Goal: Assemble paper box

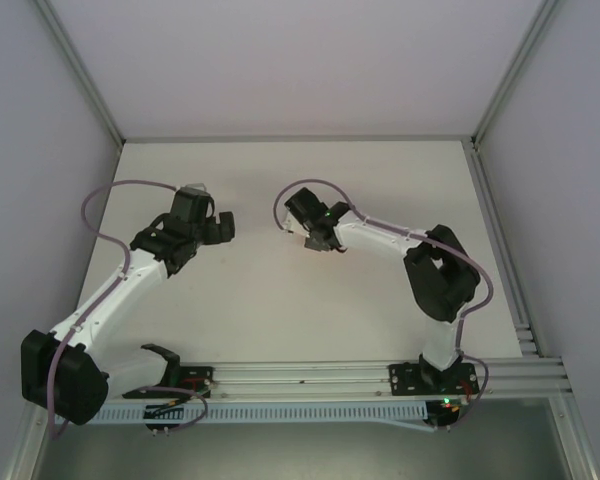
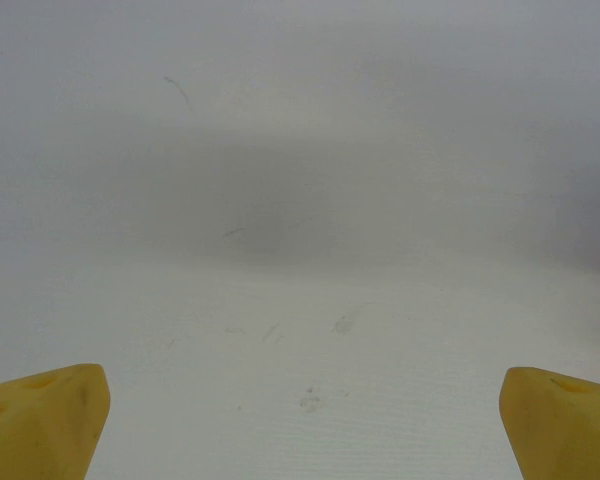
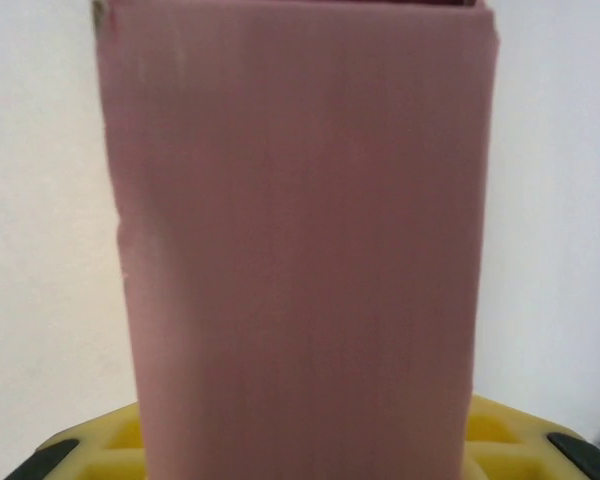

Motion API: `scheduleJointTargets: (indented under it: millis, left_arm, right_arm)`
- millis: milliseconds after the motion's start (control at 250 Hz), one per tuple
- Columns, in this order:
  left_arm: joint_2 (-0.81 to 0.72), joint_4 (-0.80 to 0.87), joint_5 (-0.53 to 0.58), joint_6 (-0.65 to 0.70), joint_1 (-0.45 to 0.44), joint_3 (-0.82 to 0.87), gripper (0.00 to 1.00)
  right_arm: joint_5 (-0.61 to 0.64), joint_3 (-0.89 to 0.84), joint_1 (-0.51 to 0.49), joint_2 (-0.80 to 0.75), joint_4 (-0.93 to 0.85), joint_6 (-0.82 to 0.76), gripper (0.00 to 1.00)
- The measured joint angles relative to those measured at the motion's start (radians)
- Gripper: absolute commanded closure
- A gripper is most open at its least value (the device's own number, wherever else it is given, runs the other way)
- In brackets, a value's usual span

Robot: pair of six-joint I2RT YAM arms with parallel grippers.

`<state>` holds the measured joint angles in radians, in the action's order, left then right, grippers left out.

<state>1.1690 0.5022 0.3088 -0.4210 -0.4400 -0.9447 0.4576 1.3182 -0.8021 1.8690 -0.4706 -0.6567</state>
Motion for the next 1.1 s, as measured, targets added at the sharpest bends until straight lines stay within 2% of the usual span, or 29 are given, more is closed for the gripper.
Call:
scheduleJointTargets:
  millis: [116, 196, 327, 399, 451, 571, 635, 687, 727, 739, 751, 1098]
  left_arm:
    - [-0.002, -0.001, 0.006, -0.004, 0.0, 0.006, 0.0]
    - [-0.004, 0.0, 0.007, -0.01, 0.0, 0.015, 0.0]
    - [-0.004, 0.0, 0.014, -0.014, 0.0, 0.018, 0.0]
    - [-0.004, 0.0, 0.014, -0.014, 0.0, 0.018, 0.0]
    - [-0.004, 0.0, 0.014, -0.014, 0.0, 0.018, 0.0]
    - [-0.005, 0.0, 0.014, -0.014, 0.0, 0.018, 0.0]
    - [-0.005, 0.0, 0.014, -0.014, 0.0, 0.018, 0.0]
    - [-0.005, 0.0, 0.014, -0.014, 0.0, 0.018, 0.0]
    - [-0.005, 0.0, 0.014, -0.014, 0.0, 0.018, 0.0]
    - [-0.004, 0.0, 0.014, -0.014, 0.0, 0.018, 0.0]
    - [-0.005, 0.0, 0.014, -0.014, 0.0, 0.018, 0.0]
    - [-0.021, -0.018, 0.014, -0.014, 0.0, 0.023, 0.0]
  right_arm:
    - [0.103, -0.125, -0.038, -0.014, 0.206, -0.103, 0.65]
    - [0.144, -0.226, -0.056, -0.036, 0.364, -0.187, 0.59]
    - [0.158, -0.357, -0.074, -0.065, 0.571, -0.273, 0.57]
    - [0.157, -0.404, -0.082, -0.077, 0.636, -0.29, 0.47]
    - [0.148, -0.434, -0.09, -0.085, 0.656, -0.304, 0.45]
    - [0.125, -0.495, -0.105, -0.111, 0.655, -0.283, 0.33]
    - [0.097, -0.504, -0.107, -0.14, 0.618, -0.252, 0.22]
    - [0.077, -0.504, -0.107, -0.169, 0.584, -0.233, 0.19]
    - [0.06, -0.504, -0.107, -0.195, 0.555, -0.209, 0.1]
    - [0.056, -0.504, -0.107, -0.204, 0.547, -0.197, 0.03]
    - [0.049, -0.504, -0.107, -0.213, 0.535, -0.198, 0.0]
    - [-0.059, -0.504, -0.107, -0.46, 0.272, -0.062, 0.0]
